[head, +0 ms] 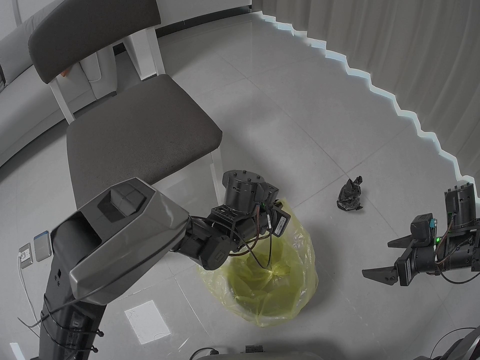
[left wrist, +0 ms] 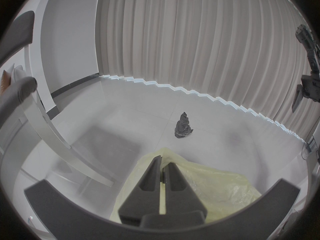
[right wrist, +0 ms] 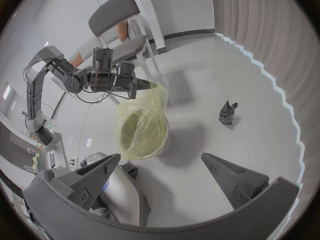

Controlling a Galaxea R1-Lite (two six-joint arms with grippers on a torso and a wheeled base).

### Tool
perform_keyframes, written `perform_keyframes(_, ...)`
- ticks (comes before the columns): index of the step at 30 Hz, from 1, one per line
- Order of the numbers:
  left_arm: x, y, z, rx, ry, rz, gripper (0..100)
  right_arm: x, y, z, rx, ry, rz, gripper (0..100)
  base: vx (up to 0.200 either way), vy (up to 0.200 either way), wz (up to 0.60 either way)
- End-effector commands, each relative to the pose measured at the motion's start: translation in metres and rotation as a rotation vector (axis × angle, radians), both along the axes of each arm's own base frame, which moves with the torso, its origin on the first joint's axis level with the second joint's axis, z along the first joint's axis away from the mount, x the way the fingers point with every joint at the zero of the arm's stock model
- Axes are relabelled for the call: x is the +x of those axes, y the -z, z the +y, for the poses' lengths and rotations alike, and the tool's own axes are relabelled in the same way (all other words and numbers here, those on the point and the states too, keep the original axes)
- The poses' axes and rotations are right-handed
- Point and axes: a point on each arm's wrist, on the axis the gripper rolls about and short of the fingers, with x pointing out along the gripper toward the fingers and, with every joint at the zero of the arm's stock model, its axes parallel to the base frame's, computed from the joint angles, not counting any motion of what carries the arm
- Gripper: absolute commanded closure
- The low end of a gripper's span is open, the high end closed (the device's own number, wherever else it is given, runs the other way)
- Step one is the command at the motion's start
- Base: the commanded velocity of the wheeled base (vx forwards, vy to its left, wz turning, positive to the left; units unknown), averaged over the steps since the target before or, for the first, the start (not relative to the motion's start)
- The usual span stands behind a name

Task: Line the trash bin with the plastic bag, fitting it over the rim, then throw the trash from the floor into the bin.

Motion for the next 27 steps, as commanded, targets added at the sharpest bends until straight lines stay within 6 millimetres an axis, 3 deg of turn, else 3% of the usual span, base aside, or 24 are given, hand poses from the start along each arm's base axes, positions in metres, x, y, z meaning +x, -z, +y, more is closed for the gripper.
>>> perform_keyframes(1,0.002,0.018,-0.005,0.016,0.009,0.026,100,-0.002,0.0,0.0,-0.001,-0.002,-0.001,0,0.0,0.0,0.0)
perform_keyframes(6,-0.004,0.027,-0.006,0.025,0.022,0.042,100,-0.007,-0.002,0.0,0.005,-0.011,-0.014,0,0.0,0.0,0.0)
perform_keyframes(12,-0.017,0.02,-0.013,0.004,0.049,0.017,100,-0.011,0.001,0.003,0.002,-0.034,0.0,0,0.0,0.0,0.0)
perform_keyframes(22,0.009,0.018,0.011,0.001,-0.018,0.007,100,-0.012,0.001,0.004,0.002,-0.039,0.001,0,0.0,0.0,0.0)
perform_keyframes(27,0.005,0.02,0.007,0.003,0.005,0.014,100,-0.011,0.001,0.004,0.001,-0.039,0.002,0,0.0,0.0,0.0)
